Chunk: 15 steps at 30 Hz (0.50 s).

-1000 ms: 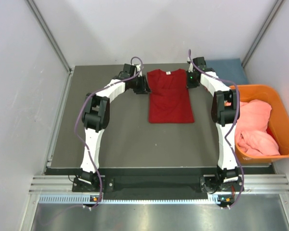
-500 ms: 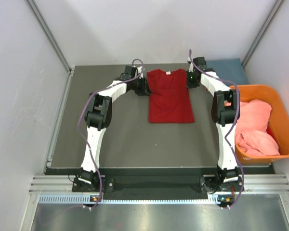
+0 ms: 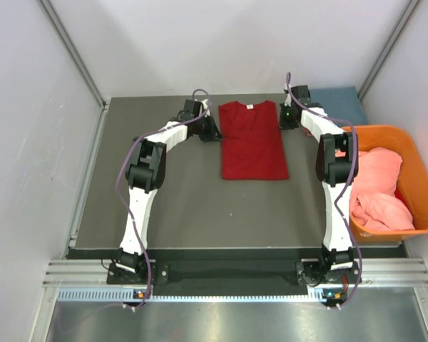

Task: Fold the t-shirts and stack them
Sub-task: Fold the tshirt

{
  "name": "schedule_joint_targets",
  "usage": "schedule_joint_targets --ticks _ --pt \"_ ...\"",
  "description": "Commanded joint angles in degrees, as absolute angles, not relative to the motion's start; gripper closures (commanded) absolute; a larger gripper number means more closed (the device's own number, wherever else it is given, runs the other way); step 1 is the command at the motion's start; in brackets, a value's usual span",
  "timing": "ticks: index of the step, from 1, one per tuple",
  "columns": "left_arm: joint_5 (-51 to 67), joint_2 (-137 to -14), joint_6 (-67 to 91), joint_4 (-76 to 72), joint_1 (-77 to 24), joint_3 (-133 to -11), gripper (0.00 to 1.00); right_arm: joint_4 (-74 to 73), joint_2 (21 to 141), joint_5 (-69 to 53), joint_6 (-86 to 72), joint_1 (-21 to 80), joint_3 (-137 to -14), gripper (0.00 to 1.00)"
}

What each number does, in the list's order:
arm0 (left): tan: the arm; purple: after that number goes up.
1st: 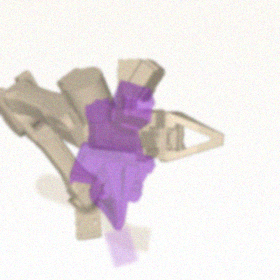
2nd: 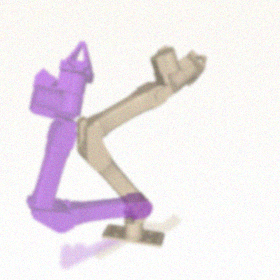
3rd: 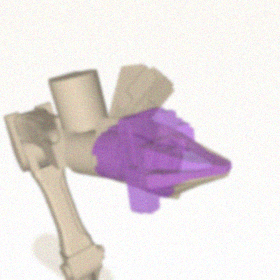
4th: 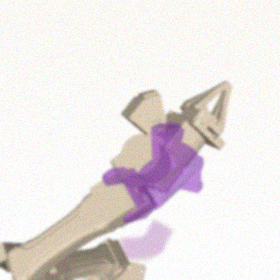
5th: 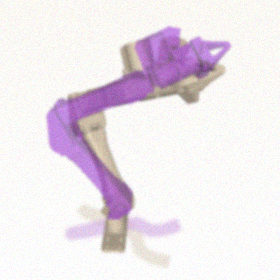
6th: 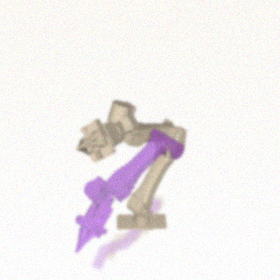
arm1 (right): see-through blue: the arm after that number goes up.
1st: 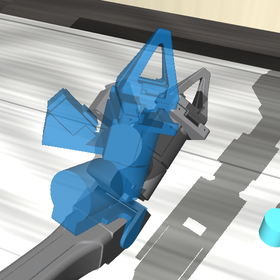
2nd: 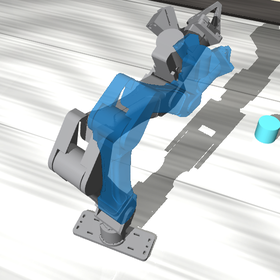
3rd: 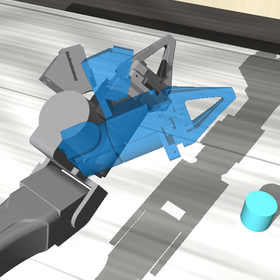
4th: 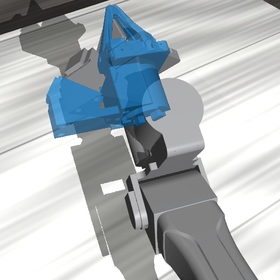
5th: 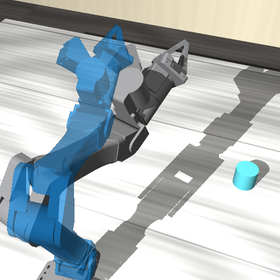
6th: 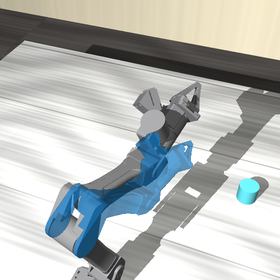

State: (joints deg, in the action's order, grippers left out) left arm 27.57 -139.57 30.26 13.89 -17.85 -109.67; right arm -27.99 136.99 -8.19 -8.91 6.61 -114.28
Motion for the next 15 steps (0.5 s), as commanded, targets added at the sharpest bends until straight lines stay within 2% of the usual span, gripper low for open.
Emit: schedule_joint_targets --ticks 1,6,7,11,13,15 --pt "24.08 -136.75 32.25 10.1 -16.96 -108.72 1.0 -23.47 133.94 -7.64 -9.31 5.01 -114.0 1.0" --pt "25.93 -138.95 34.36 10.1 -16.96 -111.09 0.99 -22.15 134.3 -9.14 -9.41 5.01 -114.08 0.99" --pt "25.67 -139.13 34.45 10.63 -16.96 -111.44 0.94 -22.15 134.47 -9.14 -9.4 5.01 -114.26 0.98" --pt "22.6 -137.12 34.02 13.61 -16.96 -112.06 0.82 -23.99 134.13 -9.23 -9.32 5.01 -115.92 0.79" --pt "17.6 -135.28 33.23 18.25 -16.96 -113.02 0.8 -25.66 132.99 -9.32 -9.75 4.92 -116.02 0.7" --pt "12.51 -133.95 31.82 21.17 -17.14 -113.29 0.82 -26.89 130.53 -9.32 -10.37 5.18 -115.4 0.67"
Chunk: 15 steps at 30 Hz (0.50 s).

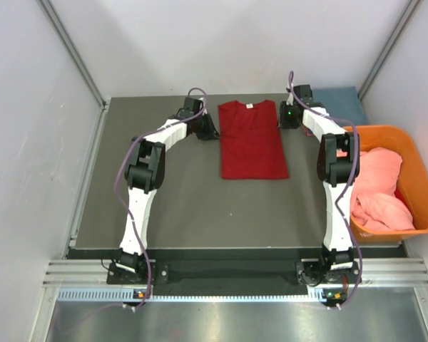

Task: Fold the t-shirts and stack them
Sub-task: Fold the tshirt

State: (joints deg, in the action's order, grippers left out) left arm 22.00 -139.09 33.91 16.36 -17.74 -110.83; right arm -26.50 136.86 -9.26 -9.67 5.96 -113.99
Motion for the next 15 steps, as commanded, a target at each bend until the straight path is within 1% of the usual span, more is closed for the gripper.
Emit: schedule_joint_targets --ticks 1,3,6,8,11,15 --pt "11.52 -132.47 31.73 23.79 -17.14 -112.77 0.82 -27.16 129.47 -9.32 -10.63 5.19 -114.44 0.67" --pt "12.38 -130.53 31.73 24.52 -17.23 -111.1 0.8 -27.86 126.31 -9.32 -11.42 5.8 -113.12 0.66" --pt "16.95 -125.08 32.34 20.93 -17.4 -103.91 0.76 -29.7 122.44 -9.23 -13.62 6.94 -109.09 0.66" --pt "22.66 -121.56 33.22 18.65 -17.67 -98.72 0.72 -31.02 119.2 -8.97 -14.59 7.64 -107.15 0.66" --pt "29.52 -117.78 34.28 16.62 -18.63 -92.48 0.72 -32.78 113.93 -9.23 -15.47 8.7 -101.62 0.63" --pt "30.24 -113.82 33.14 15.74 -20.91 -86.15 0.67 -34.98 109.08 -9.4 -16.44 8.96 -92.4 0.65"
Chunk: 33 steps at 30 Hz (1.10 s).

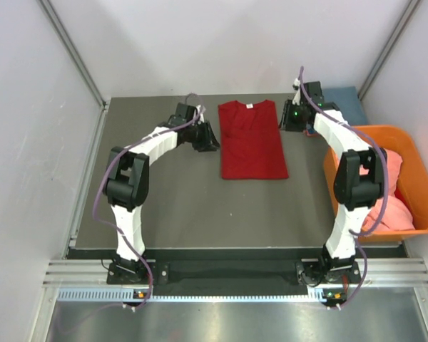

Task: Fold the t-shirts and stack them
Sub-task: Fold the tshirt

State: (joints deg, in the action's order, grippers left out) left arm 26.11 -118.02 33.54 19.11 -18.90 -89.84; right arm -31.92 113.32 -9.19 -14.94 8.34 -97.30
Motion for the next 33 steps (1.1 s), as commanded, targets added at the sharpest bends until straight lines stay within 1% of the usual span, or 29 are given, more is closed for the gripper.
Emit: schedule_joint_targets --ticks 1,4,7,10,16,24,25,26,27,28,30,31,33 --pt "30.41 -112.77 32.79 15.56 -21.79 -84.39 0.66 -34.89 107.77 -9.67 -16.35 9.05 -90.98 0.66" --pt "30.15 -111.63 32.08 15.91 -23.55 -81.93 0.64 -35.94 106.44 -9.58 -14.94 9.84 -87.19 0.67" --pt "29.18 -110.83 31.47 16.08 -24.95 -79.81 0.62 -36.82 104.94 -9.41 -14.41 10.37 -84.29 0.65" --pt "27.69 -110.83 30.94 16.34 -25.66 -78.14 0.62 -36.74 104.06 -9.58 -14.68 10.63 -81.22 0.63" --pt "24.53 -110.48 30.06 17.58 -26.45 -75.33 0.62 -35.6 104.41 -8.7 -13.89 11.16 -75.94 0.64" --pt "25.93 -111.97 30.23 17.32 -26.81 -74.71 0.62 -34.54 103.8 -8.35 -13.27 11.16 -72.34 0.65" --pt "26.36 -112.58 30.67 16.88 -26.81 -74.62 0.66 -34.37 103.71 -8.44 -13.27 11.25 -71.99 0.66" --pt "27.67 -112.85 31.11 16.61 -26.72 -74.53 0.73 -33.93 103.19 -8.52 -13.1 11.25 -71.63 0.67" --pt "28.03 -113.37 31.55 16.79 -26.72 -74.88 0.85 -33.75 102.84 -8.53 -13.1 11.25 -70.85 0.71" --pt "28.12 -113.47 32.51 17.48 -26.72 -74.97 1.0 -33.58 102.4 -8.61 -13.1 11.25 -70.49 0.78" --pt "28.22 -113.2 33.31 18.36 -26.72 -74.71 1.0 -33.31 100.99 -9.05 -13.27 11.25 -69.44 0.86" --pt "27.52 -112.33 33.57 19.15 -26.81 -74.53 1.0 -33.14 100.46 -9.31 -13.36 11.34 -68.91 0.95" --pt "25.33 -111.19 33.31 21.61 -26.98 -74.01 1.0 -32.17 98.8 -10.63 -13.8 11.69 -66.81 0.99"
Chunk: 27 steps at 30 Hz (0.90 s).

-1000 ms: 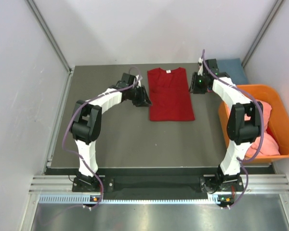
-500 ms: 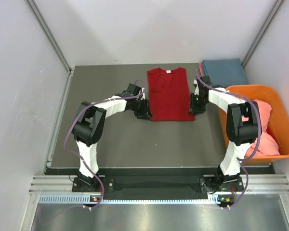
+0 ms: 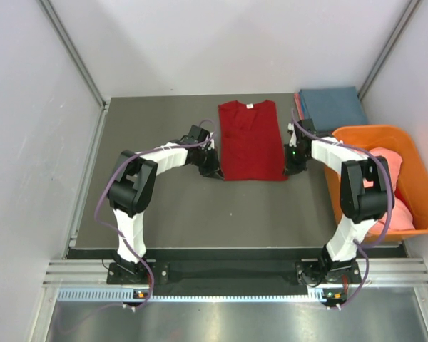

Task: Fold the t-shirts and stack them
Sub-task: Fold the tshirt

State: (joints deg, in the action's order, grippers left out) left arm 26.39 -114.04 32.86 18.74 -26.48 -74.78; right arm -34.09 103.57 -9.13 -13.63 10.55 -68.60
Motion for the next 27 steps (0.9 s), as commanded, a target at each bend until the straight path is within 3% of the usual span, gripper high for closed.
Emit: schedule_joint_targets --ticks 1,14,16,19,22,27 --pt "24.7 -110.05 33.14 22.06 -27.24 -72.87 1.0 -31.99 97.83 -10.72 -14.06 11.78 -66.01 1.0" --pt "16.79 -98.97 34.19 27.51 -31.02 -60.13 1.0 -28.92 89.39 -4.93 -18.54 17.04 -50.2 1.0" --pt "15.91 -96.6 35.24 28.3 -31.81 -57.84 0.99 -28.83 87.03 -4.4 -19.24 17.66 -48.96 0.95" --pt "15.47 -93.96 36.3 29.61 -32.43 -56.95 0.82 -29.44 85.0 -4.22 -19.6 18.28 -48.16 0.87" --pt "12.75 -92.72 35.69 34.08 -32.52 -60.54 0.75 -31.71 83.85 -2.47 -19.86 18.28 -49.56 0.72" --pt "10.28 -96.05 32.97 37.97 -32.26 -73.35 0.72 -35.07 82.18 -1.4 -19.95 18.28 -55.1 0.74"
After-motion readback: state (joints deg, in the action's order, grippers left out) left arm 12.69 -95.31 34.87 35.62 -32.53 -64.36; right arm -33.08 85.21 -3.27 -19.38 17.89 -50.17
